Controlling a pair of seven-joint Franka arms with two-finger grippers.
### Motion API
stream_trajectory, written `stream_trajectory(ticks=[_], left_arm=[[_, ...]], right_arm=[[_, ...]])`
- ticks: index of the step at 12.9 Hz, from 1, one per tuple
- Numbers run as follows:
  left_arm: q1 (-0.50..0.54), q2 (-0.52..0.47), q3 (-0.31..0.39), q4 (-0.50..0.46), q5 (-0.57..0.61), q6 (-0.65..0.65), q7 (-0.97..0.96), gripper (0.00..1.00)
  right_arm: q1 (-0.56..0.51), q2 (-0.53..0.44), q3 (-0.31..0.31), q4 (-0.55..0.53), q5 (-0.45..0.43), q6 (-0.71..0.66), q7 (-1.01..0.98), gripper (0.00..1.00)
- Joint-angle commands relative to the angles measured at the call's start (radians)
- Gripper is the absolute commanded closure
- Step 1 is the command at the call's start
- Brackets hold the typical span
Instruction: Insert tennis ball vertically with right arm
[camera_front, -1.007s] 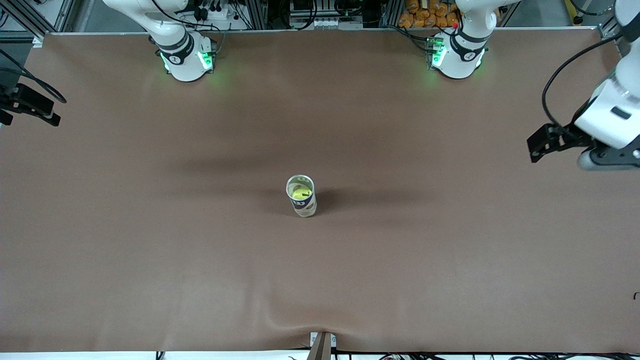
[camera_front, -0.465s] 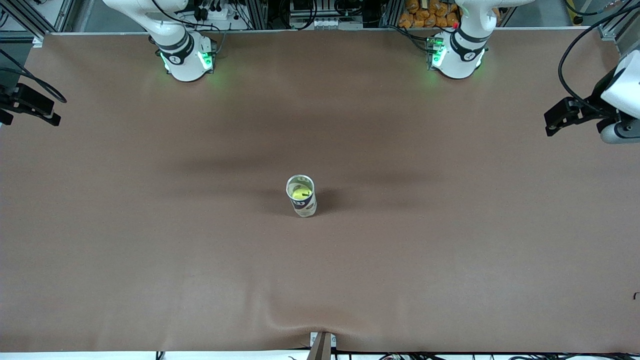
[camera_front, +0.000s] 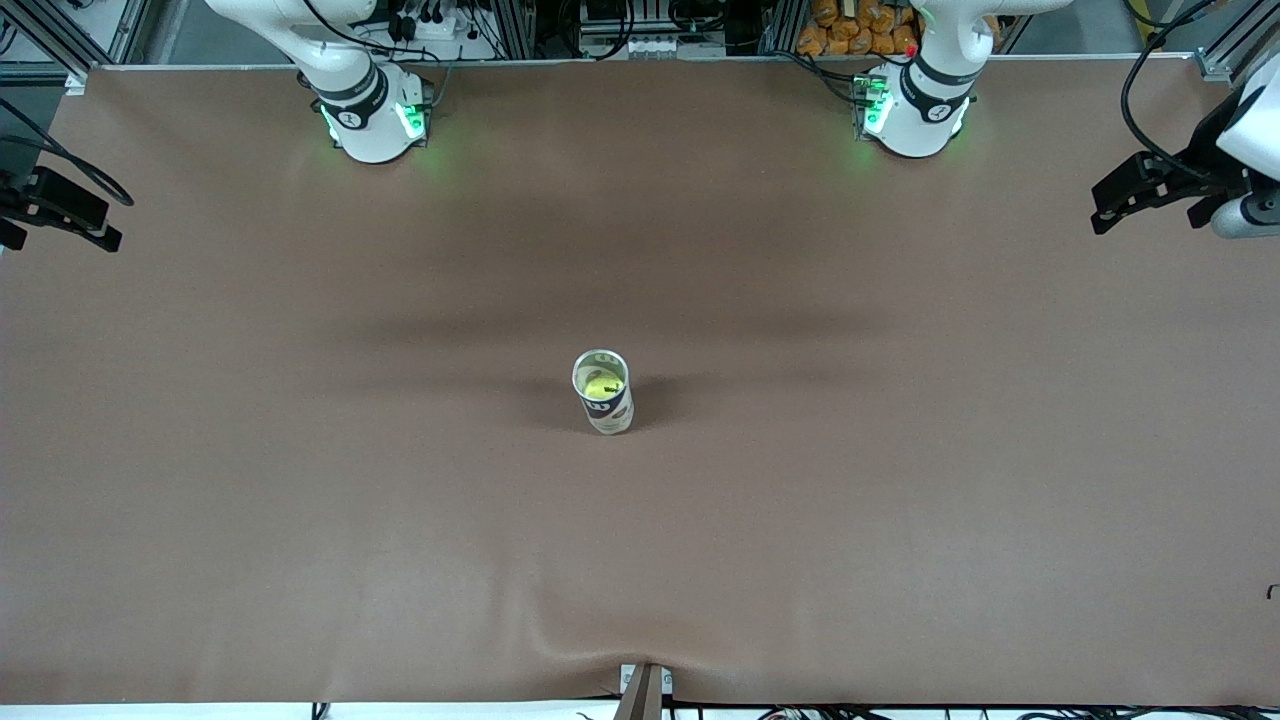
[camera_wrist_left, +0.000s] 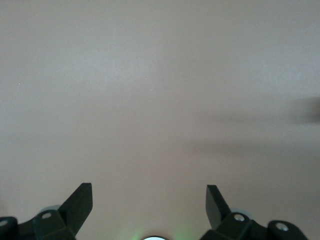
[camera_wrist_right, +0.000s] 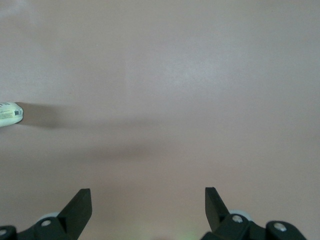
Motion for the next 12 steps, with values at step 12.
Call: stream_trajectory(ticks=[12], left_arm=[[-0.024,0.027,0.005,0.053,-0.018,-0.008,0.016,0.0]], right_arm=[[-0.019,-0.015,0.009,-0.009,0.015,-0.014,-0.014,0.0]])
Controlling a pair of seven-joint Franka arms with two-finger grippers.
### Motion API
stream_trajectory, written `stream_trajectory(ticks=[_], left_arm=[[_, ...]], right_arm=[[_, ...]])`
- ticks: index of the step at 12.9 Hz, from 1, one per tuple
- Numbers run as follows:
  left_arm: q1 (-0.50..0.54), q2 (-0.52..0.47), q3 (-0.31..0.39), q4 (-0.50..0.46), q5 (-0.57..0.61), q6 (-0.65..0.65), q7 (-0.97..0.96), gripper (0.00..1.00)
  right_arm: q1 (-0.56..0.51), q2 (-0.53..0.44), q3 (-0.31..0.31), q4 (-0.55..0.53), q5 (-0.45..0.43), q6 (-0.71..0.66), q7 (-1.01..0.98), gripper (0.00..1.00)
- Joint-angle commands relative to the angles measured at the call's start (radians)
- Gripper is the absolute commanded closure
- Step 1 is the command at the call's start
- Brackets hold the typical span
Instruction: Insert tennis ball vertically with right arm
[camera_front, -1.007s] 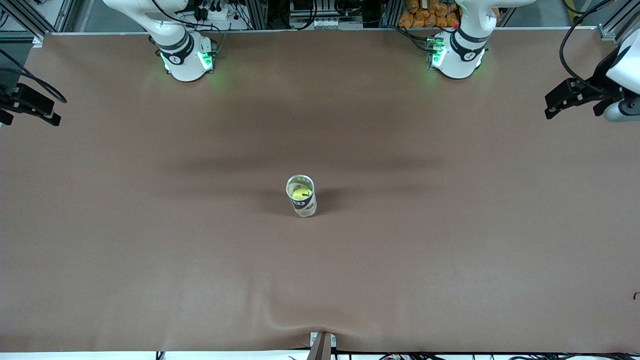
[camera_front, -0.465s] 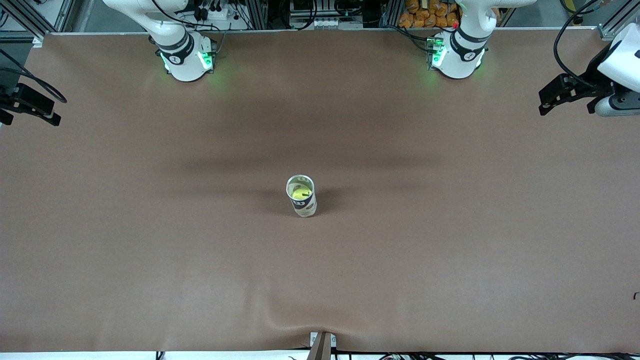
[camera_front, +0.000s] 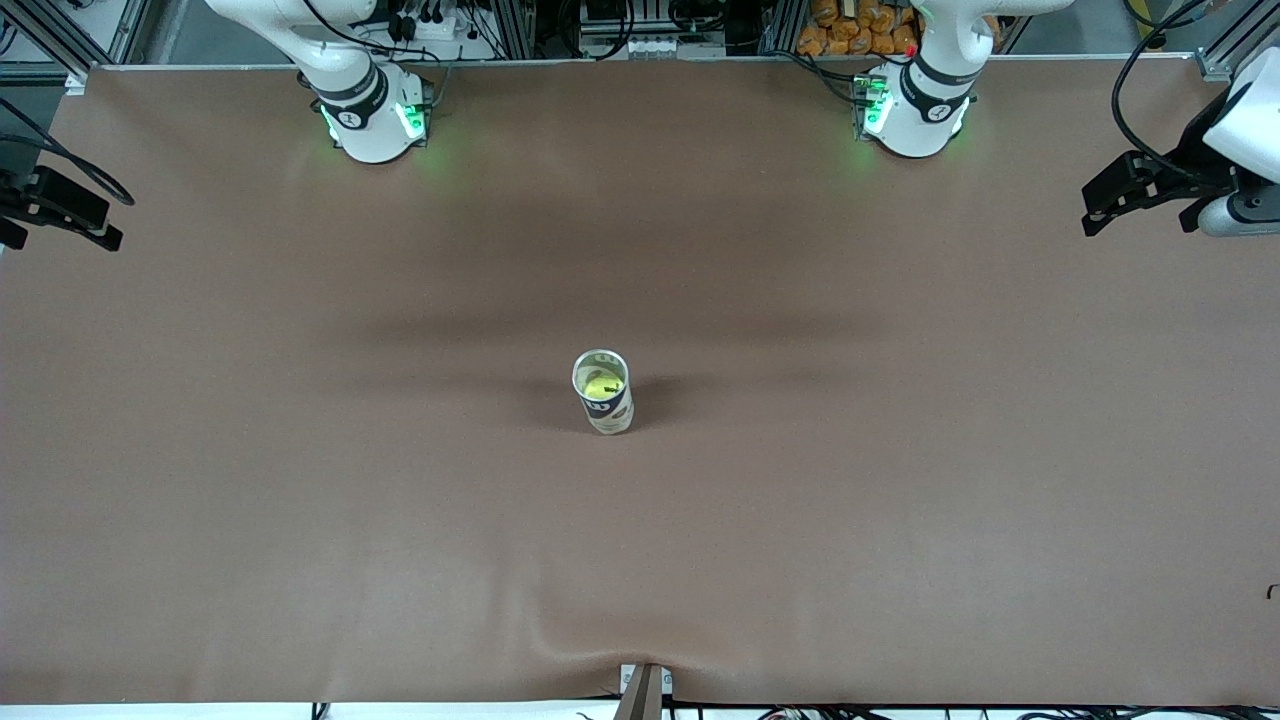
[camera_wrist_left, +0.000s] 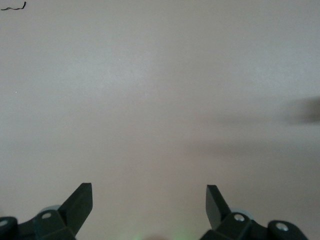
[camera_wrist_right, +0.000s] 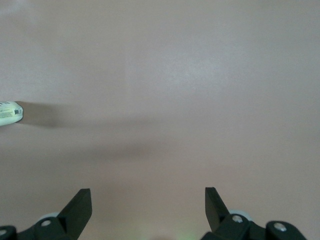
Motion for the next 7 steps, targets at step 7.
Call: stream_trajectory(ticks=[7], left_arm=[[-0.003,0.026,0.004,0.03,-0.03,-0.02,0.017,0.0]], right_arm=[[-0.019,-0.015,0.009,-0.009,0.015,-0.011,-0.013,0.0]])
